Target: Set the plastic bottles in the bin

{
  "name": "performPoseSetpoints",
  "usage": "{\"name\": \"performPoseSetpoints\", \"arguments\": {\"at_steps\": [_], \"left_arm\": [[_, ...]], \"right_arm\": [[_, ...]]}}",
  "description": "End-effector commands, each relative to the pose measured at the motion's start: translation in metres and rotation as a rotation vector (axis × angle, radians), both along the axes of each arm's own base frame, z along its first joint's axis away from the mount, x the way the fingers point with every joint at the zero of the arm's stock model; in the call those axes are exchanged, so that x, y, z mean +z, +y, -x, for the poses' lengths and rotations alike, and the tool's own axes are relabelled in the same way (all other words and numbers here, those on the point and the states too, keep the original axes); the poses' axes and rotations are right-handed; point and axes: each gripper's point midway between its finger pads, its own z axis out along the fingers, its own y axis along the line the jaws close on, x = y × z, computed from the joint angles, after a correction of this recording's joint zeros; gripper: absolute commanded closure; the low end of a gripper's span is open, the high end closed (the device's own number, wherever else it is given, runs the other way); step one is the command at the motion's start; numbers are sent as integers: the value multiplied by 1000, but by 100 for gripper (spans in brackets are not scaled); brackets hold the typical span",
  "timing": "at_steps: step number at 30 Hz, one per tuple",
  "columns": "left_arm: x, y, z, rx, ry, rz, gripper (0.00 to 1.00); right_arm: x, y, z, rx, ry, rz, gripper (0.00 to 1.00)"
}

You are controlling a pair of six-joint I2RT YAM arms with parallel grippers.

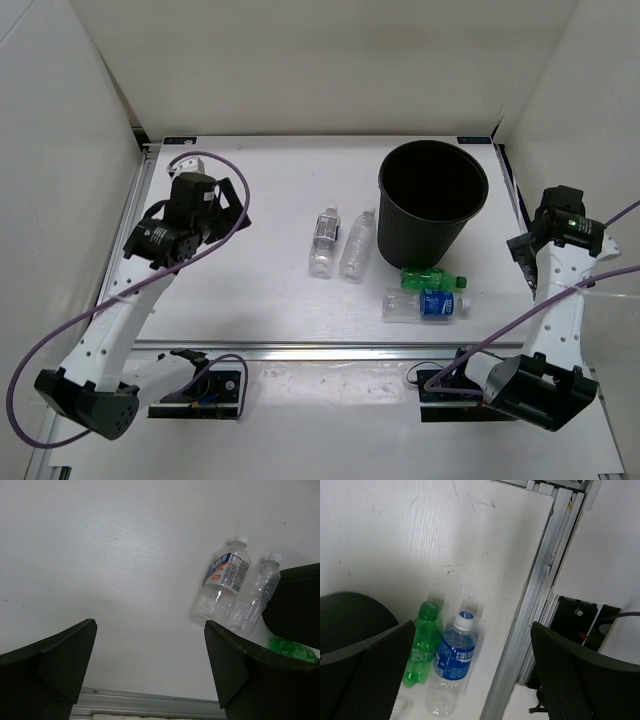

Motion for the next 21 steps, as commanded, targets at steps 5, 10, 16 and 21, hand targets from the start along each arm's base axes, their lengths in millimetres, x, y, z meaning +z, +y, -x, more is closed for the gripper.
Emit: {"name": "performPoseSetpoints", "arguments": {"at_steps": [5,10,16,21], "left_arm": [[-8,6,15,6,-18,25,0],[-9,9,16,16,-26,29,0],[-17,11,19,17,-8,29,0],[-22,10,22,17,12,36,0]], "right_arm": [[-23,38,27,206,107,-191,0],[-58,87,32,244,16,-434,0],[-80,134,15,231,-214,-666,0],[-113,143,22,180,-170,-741,0]]}}
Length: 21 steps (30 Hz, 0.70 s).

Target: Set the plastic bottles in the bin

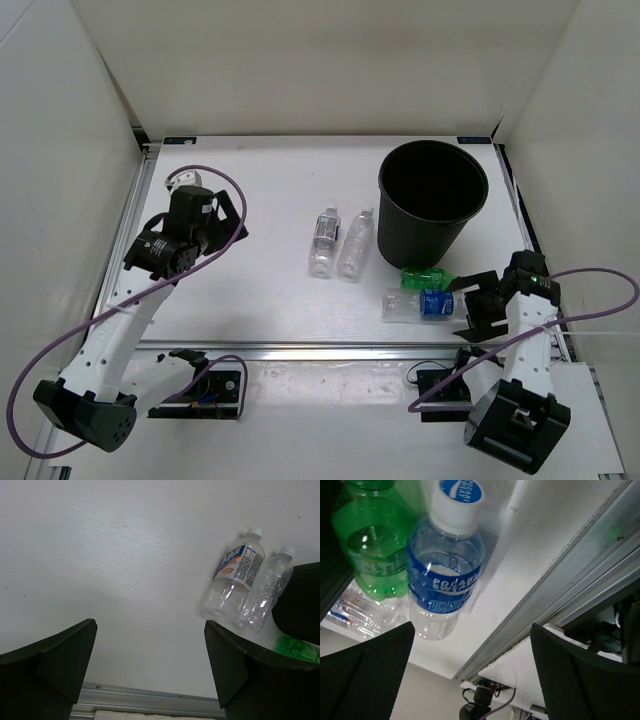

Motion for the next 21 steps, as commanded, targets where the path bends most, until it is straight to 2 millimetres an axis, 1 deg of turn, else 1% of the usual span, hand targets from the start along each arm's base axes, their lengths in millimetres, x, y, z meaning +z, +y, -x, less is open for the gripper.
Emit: {"name": "performPoseSetpoints", "arguments": {"at_steps": [1,2,4,5,6,7,8,12,13,14,15,17,20,21], "left_arm": [[0,-1,4,-6,-4,20,0],[0,-1,4,-6,-4,20,0],[0,-3,5,-14,-1,27,0],[0,-3,5,-14,-1,27,0],[-4,-2,5,-14,16,21,0],[-4,-4,6,-21,18,26,0],[-4,-4,6,-21,18,26,0],[-6,-3,8,-21,31,21,0],[-6,-3,8,-21,31,21,0],[-10,-3,9,-21,41,18,0],[-11,-3,9,-21,41,18,0],[-13,-5,9,-27,52,20,0],[-15,-5,8,-27,61,17,0],[-15,-5,8,-27,61,17,0]], "right_arm": [[-9,8,-15,-34,-47,-75,0],[-13,6,-19,-33,-57,-71,0],[-24,7,-18,-34,-44,-76,0],[-28,6,-19,-34,-39,-79,0],[-29,4,-25,-33,-54,-73,0],[-34,4,-24,-34,-46,-76,0],[-34,3,-26,-33,-56,-72,1],[-45,4,-25,-34,-31,-81,2],[-45,4,-25,-34,-31,-81,2],[-45,4,-28,-32,-40,-88,2],[-48,4,-27,-32,-39,-88,2],[-50,4,-31,-30,-39,-98,2],[-58,5,-30,-32,-9,-109,11],[-59,5,-30,-32,-1,-113,19]]}}
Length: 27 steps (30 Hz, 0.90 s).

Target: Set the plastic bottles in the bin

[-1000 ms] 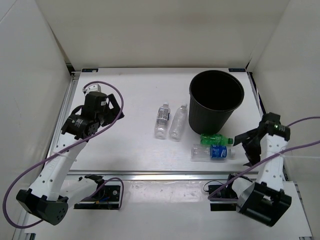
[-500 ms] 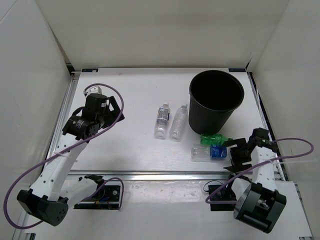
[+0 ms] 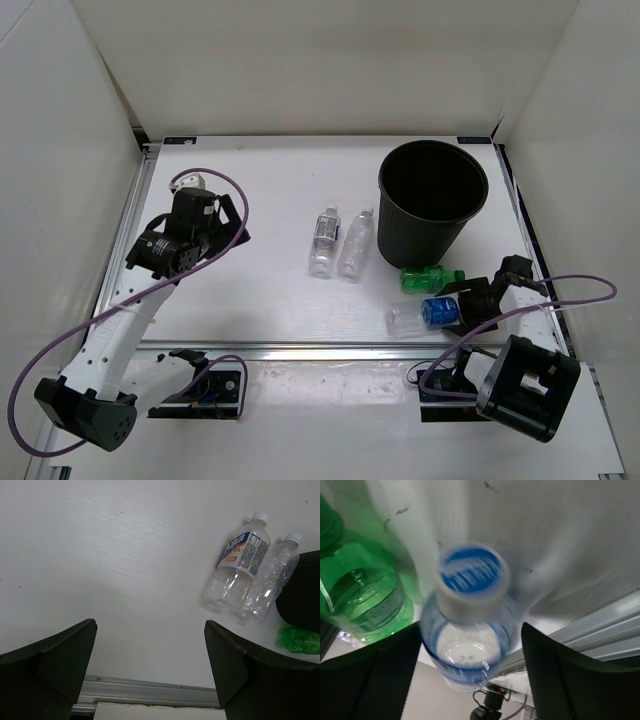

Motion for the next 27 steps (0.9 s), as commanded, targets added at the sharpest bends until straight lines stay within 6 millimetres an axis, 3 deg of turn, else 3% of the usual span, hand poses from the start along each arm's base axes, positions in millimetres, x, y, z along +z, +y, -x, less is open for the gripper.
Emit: {"name": "performPoseSetpoints", "arguments": {"at_steps": [1,5,7,9,10,13,14,17,18,20,22,25,26,27], "left_arm": [[-5,-3,3,-10,18,5,0],[-5,-1,2,-4,16,-1,0],[-5,1,1,4,13,-8,0],[-8,5,1,23,15,-28,0],[-8,5,1,23,15,-28,0],[-12,5,-3,29,12,-34,0],[-12,5,-3,29,12,-34,0],[-14,4,-7,36,10,-26,0],[-17,3,-8,35,20,-30,0],[-18,1,-10,29,22,-25,0],[-19,-1,-14,29,31,-28,0],[-21,-6,-18,12,36,-37,0],[-17,-9,-18,1,26,-33,0],[-15,-10,-21,-5,24,-39,0]], "right_arm": [[0,-1,-7,-7,-10,-13,23],[18,6,14,0,56,-29,47],[46,4,10,20,-18,5,53],[70,7,27,25,4,19,59],[109,2,16,40,-112,72,59],[169,1,23,55,-191,127,64],[214,0,18,68,-315,178,66],[271,2,12,88,-471,228,68],[307,-4,3,81,-592,298,68],[330,-17,-19,58,-648,343,68],[354,-42,-55,14,-729,432,69],[364,-64,-105,-3,-789,497,69],[371,-62,-116,12,-807,512,69],[360,-72,-135,22,-760,560,69]]}}
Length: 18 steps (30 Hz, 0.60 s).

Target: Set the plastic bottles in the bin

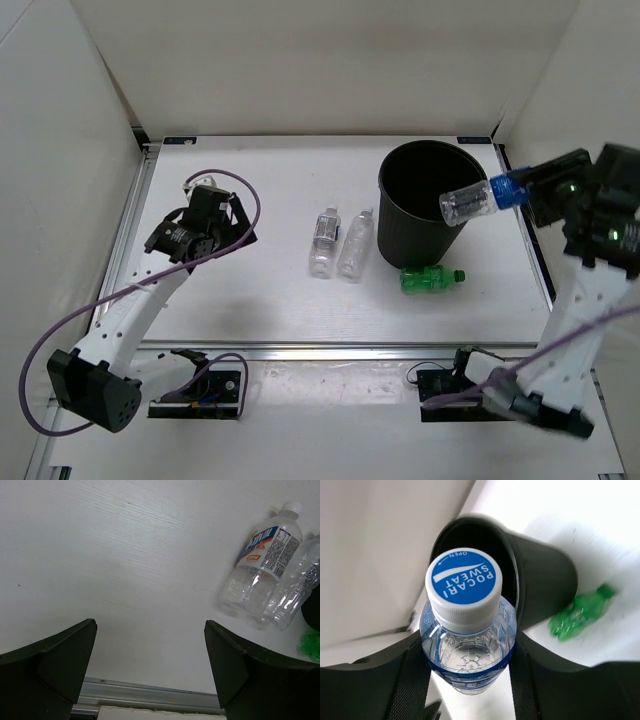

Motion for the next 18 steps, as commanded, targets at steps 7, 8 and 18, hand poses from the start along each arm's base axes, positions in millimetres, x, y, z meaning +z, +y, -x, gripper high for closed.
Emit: {"name": "performPoseSetpoints", "arguments": {"at_steps": [7,8,18], "left_arm": [[16,-14,-15,-48,-42,-2,0],[16,-14,-15,-48,-42,-2,0],[17,-5,-18,-21,-48,-45,0]], "right_arm": [[-5,-2,-122,85,45,286,43],[-4,5,-120,98,45,294,29],[-41,-41,-29,-113,132,135,0]]}}
